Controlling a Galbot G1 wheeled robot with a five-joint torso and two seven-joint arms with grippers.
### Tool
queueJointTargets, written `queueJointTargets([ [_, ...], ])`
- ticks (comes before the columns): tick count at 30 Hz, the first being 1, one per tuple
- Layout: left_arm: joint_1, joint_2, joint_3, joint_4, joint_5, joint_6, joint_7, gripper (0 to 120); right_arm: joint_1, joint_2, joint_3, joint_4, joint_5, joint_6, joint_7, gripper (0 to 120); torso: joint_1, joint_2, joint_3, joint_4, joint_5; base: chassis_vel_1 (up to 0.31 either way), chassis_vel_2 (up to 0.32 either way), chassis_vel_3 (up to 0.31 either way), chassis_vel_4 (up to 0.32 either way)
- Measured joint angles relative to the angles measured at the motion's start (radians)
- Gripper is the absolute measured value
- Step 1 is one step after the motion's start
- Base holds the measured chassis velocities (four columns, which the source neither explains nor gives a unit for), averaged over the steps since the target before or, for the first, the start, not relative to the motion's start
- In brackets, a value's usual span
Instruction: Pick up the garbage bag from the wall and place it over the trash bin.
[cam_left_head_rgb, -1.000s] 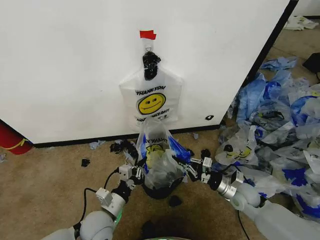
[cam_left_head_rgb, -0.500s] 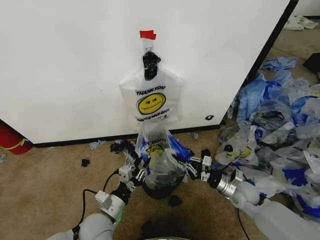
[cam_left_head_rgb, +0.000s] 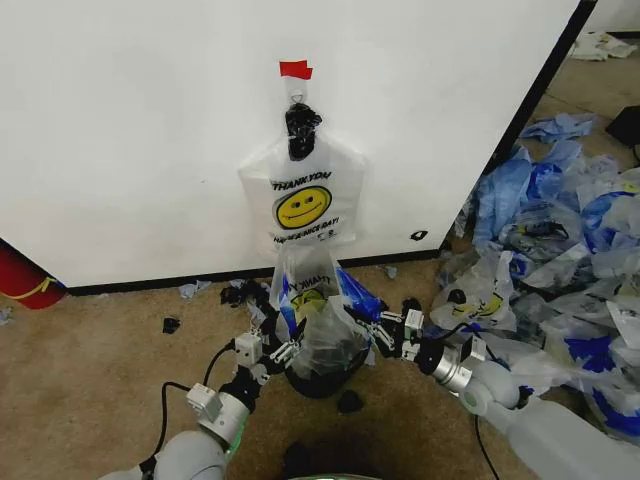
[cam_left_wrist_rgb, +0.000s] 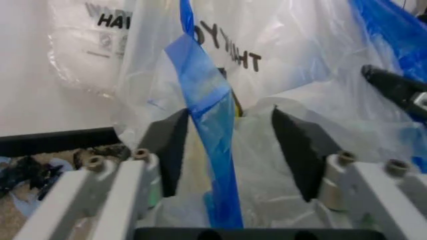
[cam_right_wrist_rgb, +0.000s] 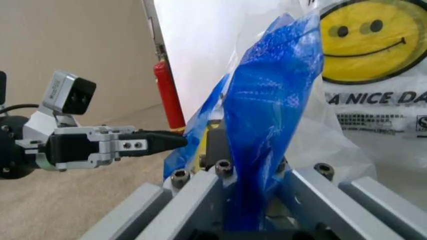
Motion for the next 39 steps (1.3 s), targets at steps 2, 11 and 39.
queueJointTargets([
  [2, 0.000, 0.000, 0.000, -0.001, -0.001, 0.000, 0.000, 47, 0.000, 0.000, 0.000, 0.001, 0.000, 0.000, 0.000, 0, 0.000, 0.000, 0.000, 0.0000, 0.0000, 0.000, 0.000, 0.000, 0.000],
  [11, 0.010, 0.008, 0.002, -0.012, -0.009, 0.003, -0.002, 13, -0.001, 0.002, 0.002, 0.002, -0.006, -0.001, 0.005, 0, 0.000, 0.000, 0.000, 0.0000, 0.0000, 0.000, 0.000, 0.000, 0.000],
  [39, 0.021, 0.020, -0.009, -0.053, -0.077, 0.015, 0.031, 32, 0.017, 0.013, -0.016, -0.017, -0.017, -0.004, 0.006, 0, 0.000, 0.000, 0.000, 0.0000, -0.0002, 0.000, 0.000, 0.000, 0.000],
])
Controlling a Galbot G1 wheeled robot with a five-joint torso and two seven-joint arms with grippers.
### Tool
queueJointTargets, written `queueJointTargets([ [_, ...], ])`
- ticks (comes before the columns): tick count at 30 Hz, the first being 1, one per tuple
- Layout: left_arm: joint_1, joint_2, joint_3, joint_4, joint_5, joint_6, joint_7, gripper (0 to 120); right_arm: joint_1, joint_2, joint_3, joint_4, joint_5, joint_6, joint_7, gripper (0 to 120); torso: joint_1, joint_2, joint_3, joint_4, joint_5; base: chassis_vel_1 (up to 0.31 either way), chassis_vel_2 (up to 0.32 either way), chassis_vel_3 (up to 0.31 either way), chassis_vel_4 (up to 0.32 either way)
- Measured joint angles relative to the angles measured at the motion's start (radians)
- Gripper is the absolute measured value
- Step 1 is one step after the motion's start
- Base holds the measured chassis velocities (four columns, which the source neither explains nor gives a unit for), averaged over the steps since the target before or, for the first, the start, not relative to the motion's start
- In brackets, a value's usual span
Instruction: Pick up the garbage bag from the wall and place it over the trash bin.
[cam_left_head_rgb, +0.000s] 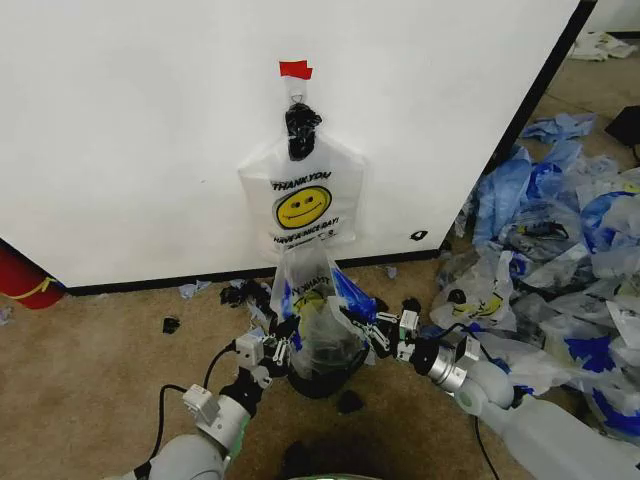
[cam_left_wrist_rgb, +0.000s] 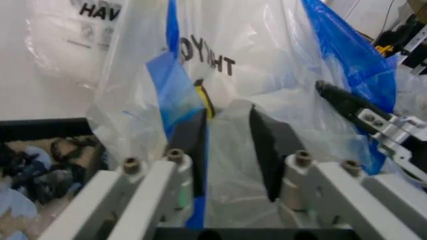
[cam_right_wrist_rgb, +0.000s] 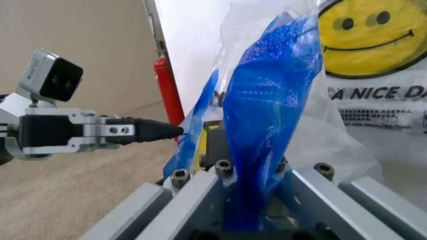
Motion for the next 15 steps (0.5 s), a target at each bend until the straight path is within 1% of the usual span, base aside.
queueJointTargets([
  [1, 0.000, -0.001, 0.001, -0.002, -0.004, 0.003, 0.000, 35, -0.001, -0.001, 0.002, 0.000, 0.000, 0.001, -0.001, 0, 0.000, 0.000, 0.000, 0.0000, 0.0000, 0.000, 0.000, 0.000, 0.000],
  [3, 0.001, -0.001, 0.002, -0.001, -0.006, 0.005, 0.000, 45, -0.005, -0.001, 0.005, -0.001, 0.000, 0.003, -0.003, 0, 0.000, 0.000, 0.000, 0.0000, 0.0001, 0.000, 0.000, 0.000, 0.000],
  [4, 0.001, -0.001, 0.003, 0.000, -0.006, 0.005, 0.000, 45, -0.006, -0.001, 0.006, -0.001, 0.000, 0.003, -0.003, 0, 0.000, 0.000, 0.000, 0.0000, 0.0001, 0.000, 0.000, 0.000, 0.000],
  [5, 0.000, -0.002, 0.005, 0.005, -0.005, 0.006, -0.001, 52, -0.008, -0.001, 0.008, -0.001, -0.001, 0.004, -0.004, 0, 0.000, 0.000, 0.000, 0.0000, 0.0002, 0.000, 0.000, 0.000, 0.000],
  [6, 0.000, -0.002, 0.005, 0.005, -0.005, 0.006, -0.001, 52, -0.008, -0.001, 0.008, -0.001, -0.001, 0.004, -0.004, 0, 0.000, 0.000, 0.000, 0.0000, 0.0002, 0.000, 0.000, 0.000, 0.000],
  [7, -0.002, -0.007, 0.008, 0.011, -0.002, 0.008, -0.002, 58, -0.011, -0.001, 0.008, -0.001, -0.002, 0.005, -0.004, 0, 0.000, 0.000, 0.000, 0.0001, 0.0001, 0.000, 0.000, 0.000, 0.000],
  [10, -0.010, -0.017, 0.012, 0.018, -0.001, 0.015, -0.014, 68, -0.014, 0.001, 0.010, 0.000, -0.004, 0.007, -0.005, 0, 0.000, 0.000, 0.000, -0.0001, 0.0001, 0.000, 0.000, 0.000, 0.000],
  [12, -0.014, -0.022, 0.014, 0.022, 0.000, 0.022, -0.025, 79, -0.016, 0.002, 0.010, 0.000, -0.005, 0.008, -0.005, 0, 0.000, 0.000, 0.000, 0.0000, 0.0001, 0.000, 0.000, 0.000, 0.000],
  [13, -0.015, -0.022, 0.015, 0.024, 0.002, 0.023, -0.028, 82, -0.017, 0.002, 0.010, 0.001, -0.005, 0.008, -0.005, 0, 0.000, 0.000, 0.000, -0.0001, 0.0000, 0.000, 0.000, 0.000, 0.000],
  [14, -0.015, -0.022, 0.015, 0.024, 0.002, 0.023, -0.028, 82, -0.017, 0.002, 0.010, 0.001, -0.005, 0.008, -0.005, 0, 0.000, 0.000, 0.000, -0.0001, 0.0000, 0.000, 0.000, 0.000, 0.000],
  [15, -0.013, -0.021, 0.014, 0.024, 0.003, 0.023, -0.030, 87, -0.018, 0.002, 0.011, 0.002, -0.005, 0.009, -0.005, 0, 0.000, 0.000, 0.000, -0.0001, 0.0000, 0.000, 0.000, 0.000, 0.000],
])
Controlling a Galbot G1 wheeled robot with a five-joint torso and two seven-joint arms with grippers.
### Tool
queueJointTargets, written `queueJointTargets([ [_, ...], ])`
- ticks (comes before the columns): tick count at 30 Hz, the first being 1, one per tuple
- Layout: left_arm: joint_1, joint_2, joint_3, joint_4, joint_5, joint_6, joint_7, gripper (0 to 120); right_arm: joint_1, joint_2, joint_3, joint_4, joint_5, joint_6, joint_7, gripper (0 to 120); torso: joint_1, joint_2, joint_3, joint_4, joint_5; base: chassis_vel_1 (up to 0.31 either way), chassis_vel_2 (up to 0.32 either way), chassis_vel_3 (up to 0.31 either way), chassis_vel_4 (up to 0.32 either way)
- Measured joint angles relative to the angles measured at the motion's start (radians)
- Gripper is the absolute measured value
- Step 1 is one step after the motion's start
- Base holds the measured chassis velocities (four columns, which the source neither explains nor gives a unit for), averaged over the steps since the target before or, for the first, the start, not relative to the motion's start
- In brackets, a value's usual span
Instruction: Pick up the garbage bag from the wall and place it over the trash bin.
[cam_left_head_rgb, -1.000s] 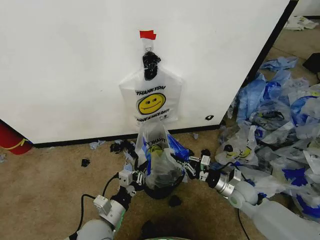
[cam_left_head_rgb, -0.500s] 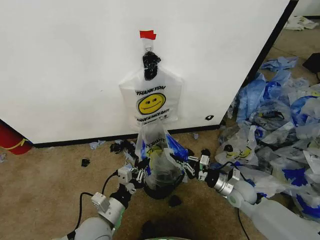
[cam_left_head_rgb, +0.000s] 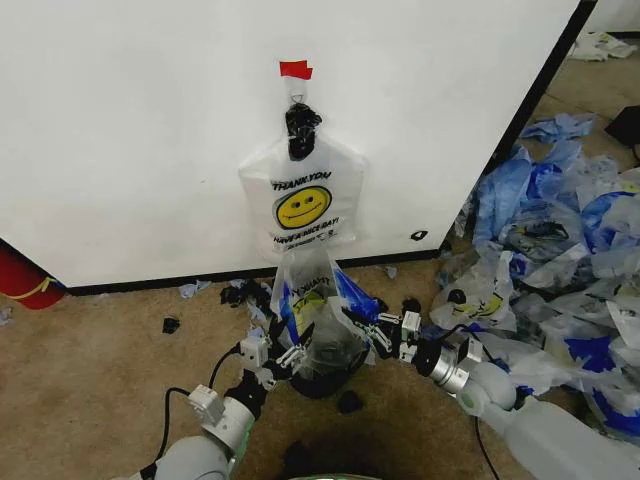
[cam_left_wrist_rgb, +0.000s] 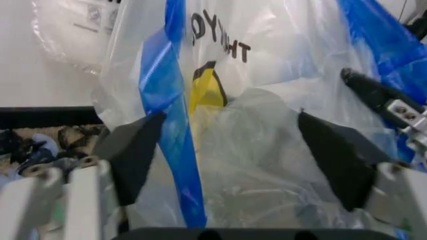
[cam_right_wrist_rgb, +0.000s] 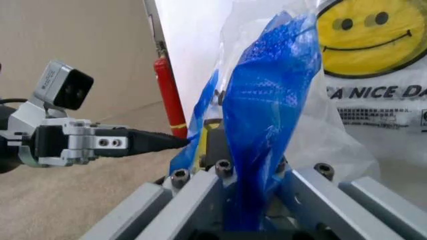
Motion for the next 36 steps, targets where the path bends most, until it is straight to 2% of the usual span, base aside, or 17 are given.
queueJointTargets([
  [4, 0.038, 0.025, -0.051, -0.022, 0.003, -0.003, 0.007, 98, -0.001, -0.002, 0.005, 0.001, -0.001, 0.001, 0.000, 0, 0.000, 0.000, 0.000, 0.0000, 0.0000, 0.000, 0.000, 0.000, 0.000],
  [9, 0.086, 0.055, -0.092, -0.069, 0.002, 0.000, 0.017, 96, 0.003, 0.000, 0.007, -0.002, 0.000, 0.001, 0.000, 0, 0.000, 0.000, 0.000, 0.0001, 0.0002, 0.000, 0.000, 0.000, 0.000],
  [12, 0.094, 0.052, -0.100, -0.070, 0.002, 0.002, 0.020, 97, 0.005, 0.007, 0.007, -0.001, 0.001, 0.001, 0.000, 0, 0.000, 0.000, 0.000, 0.0002, 0.0002, 0.000, 0.000, 0.000, 0.000],
  [20, 0.062, 0.020, -0.059, -0.039, -0.019, 0.009, 0.010, 96, -0.004, -0.003, 0.017, 0.013, 0.003, 0.000, 0.003, 0, 0.000, 0.000, 0.000, 0.0000, 0.0001, 0.000, 0.000, 0.000, 0.000],
  [36, 0.013, -0.001, -0.010, -0.013, -0.023, 0.012, -0.008, 94, -0.016, -0.007, 0.023, 0.022, 0.002, 0.004, 0.005, 0, 0.000, 0.000, 0.000, 0.0000, 0.0001, 0.000, 0.000, 0.000, 0.000],
])
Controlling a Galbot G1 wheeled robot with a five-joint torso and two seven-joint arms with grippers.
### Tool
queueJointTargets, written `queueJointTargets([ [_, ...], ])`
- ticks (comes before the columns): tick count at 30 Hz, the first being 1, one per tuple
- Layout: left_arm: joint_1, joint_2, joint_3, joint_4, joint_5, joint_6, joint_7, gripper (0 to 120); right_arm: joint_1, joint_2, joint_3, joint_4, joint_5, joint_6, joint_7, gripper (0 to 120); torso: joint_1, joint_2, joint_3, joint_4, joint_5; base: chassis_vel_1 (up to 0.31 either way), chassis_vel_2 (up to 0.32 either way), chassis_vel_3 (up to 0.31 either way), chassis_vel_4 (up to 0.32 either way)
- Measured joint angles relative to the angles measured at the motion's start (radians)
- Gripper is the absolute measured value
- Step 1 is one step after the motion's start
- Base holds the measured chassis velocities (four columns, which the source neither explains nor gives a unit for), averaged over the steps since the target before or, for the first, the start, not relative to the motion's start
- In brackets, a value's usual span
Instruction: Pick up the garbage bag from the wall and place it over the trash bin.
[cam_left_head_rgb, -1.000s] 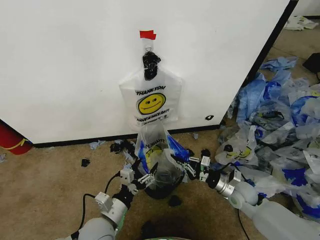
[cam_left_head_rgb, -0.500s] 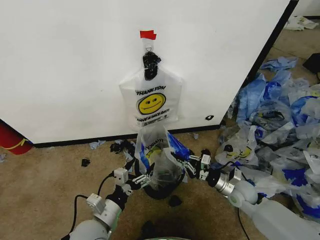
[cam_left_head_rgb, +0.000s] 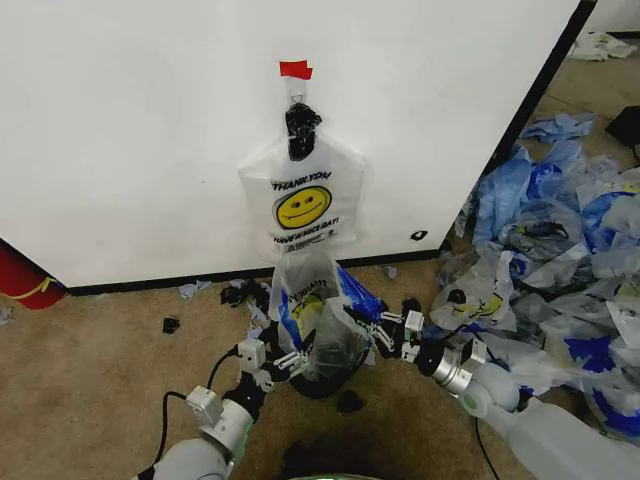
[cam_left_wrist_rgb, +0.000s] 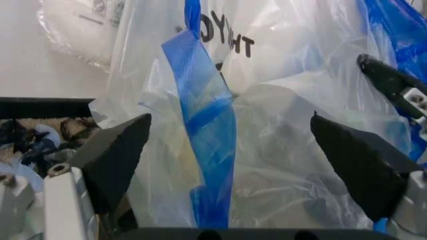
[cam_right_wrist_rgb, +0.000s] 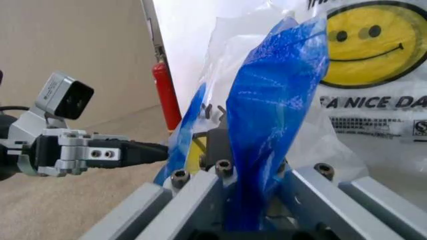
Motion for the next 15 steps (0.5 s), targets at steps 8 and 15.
queueJointTargets([
  [8, 0.004, 0.009, 0.010, -0.002, 0.001, 0.000, -0.005, 70, 0.007, 0.000, -0.001, -0.005, 0.001, 0.000, 0.002, 0, 0.000, 0.000, 0.000, 0.0000, 0.0000, 0.000, 0.000, 0.000, 0.000],
  [15, 0.001, 0.006, 0.018, -0.004, 0.002, 0.000, -0.005, 43, 0.009, 0.007, -0.006, -0.008, 0.000, 0.001, 0.005, 0, 0.000, 0.000, 0.000, 0.0000, 0.0001, 0.000, 0.000, 0.000, 0.000],
])
